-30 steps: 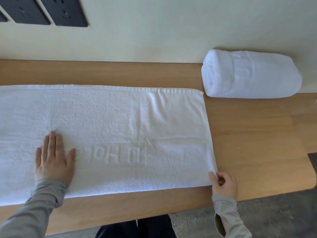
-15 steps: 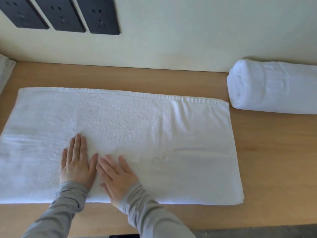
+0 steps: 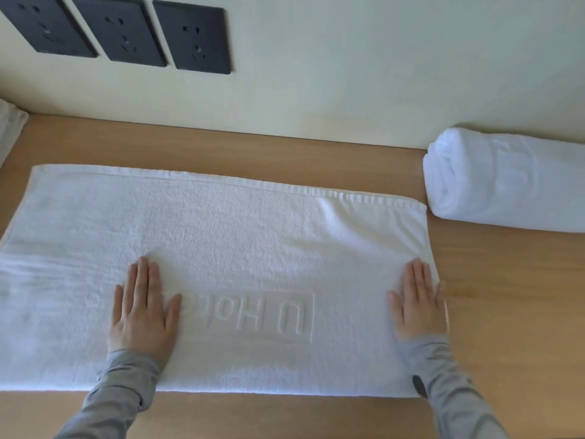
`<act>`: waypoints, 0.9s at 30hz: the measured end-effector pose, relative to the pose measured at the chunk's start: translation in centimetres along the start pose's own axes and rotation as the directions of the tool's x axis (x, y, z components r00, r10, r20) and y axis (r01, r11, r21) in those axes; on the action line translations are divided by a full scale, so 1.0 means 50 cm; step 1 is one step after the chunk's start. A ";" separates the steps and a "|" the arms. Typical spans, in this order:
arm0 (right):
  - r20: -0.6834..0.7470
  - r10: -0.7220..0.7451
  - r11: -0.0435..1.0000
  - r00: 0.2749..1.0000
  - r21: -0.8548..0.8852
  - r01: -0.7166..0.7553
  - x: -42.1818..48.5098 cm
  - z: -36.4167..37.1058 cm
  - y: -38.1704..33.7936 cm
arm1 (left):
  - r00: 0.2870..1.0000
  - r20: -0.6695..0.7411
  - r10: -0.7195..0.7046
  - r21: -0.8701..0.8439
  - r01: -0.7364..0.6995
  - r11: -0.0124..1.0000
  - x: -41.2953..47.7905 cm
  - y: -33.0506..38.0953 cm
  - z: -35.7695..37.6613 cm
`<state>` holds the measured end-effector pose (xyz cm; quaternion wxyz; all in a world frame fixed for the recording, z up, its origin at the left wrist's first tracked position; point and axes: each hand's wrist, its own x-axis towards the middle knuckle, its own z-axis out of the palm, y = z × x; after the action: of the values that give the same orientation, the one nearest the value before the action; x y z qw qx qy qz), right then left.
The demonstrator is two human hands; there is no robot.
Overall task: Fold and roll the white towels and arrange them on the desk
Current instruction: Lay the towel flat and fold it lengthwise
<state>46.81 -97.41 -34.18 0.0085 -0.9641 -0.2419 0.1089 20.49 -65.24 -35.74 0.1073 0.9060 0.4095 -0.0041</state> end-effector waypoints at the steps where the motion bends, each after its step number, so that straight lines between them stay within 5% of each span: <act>1: -0.045 -0.053 0.998 0.998 0.030 0.054 0.001 -0.010 -0.038 | 1.000 -0.001 0.013 -0.009 -0.013 1.000 0.000 0.011 -0.003; 4: -0.117 -0.358 0.924 0.926 0.095 0.369 -0.002 -0.011 -0.188 | 0.993 0.000 0.118 -0.039 -0.118 0.992 0.005 0.079 -0.005; 7: -0.120 -0.654 0.747 0.747 0.053 0.663 0.007 0.018 -0.308 | 0.975 0.034 0.220 -0.070 -0.217 0.974 0.009 0.167 0.011; 11: 0.013 -0.781 0.624 0.625 -0.032 0.781 0.076 0.031 -0.295 | 0.974 0.071 0.214 -0.013 -0.214 0.977 0.007 0.197 0.035; 14: 0.036 -0.693 0.718 0.720 -0.056 0.694 0.171 0.007 -0.194 | 0.978 0.064 0.200 0.004 -0.201 0.980 0.008 0.187 0.049; 18: 0.003 -0.321 0.945 0.947 -0.061 0.321 0.290 -0.022 -0.006 | 0.981 0.048 0.190 0.012 -0.191 0.982 0.011 0.188 0.059; 22: -0.020 -0.049 0.997 0.999 -0.057 0.048 0.331 -0.038 0.034 | 0.981 0.034 0.191 0.005 -0.191 0.982 0.013 0.185 0.065; 24: -0.189 -0.055 0.998 0.980 0.022 0.060 0.298 -0.044 -0.034 | 0.982 0.033 0.188 0.006 -0.188 0.982 0.012 0.185 0.067; 27: -0.251 -0.309 0.931 0.918 0.118 0.345 0.180 -0.023 -0.174 | 0.982 0.028 0.187 0.006 -0.188 0.982 0.011 0.186 0.066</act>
<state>50.73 -85.46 -34.30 0.1314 -0.9122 -0.3879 0.0137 28.02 -71.46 -37.24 0.1089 0.9408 0.3209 -0.0080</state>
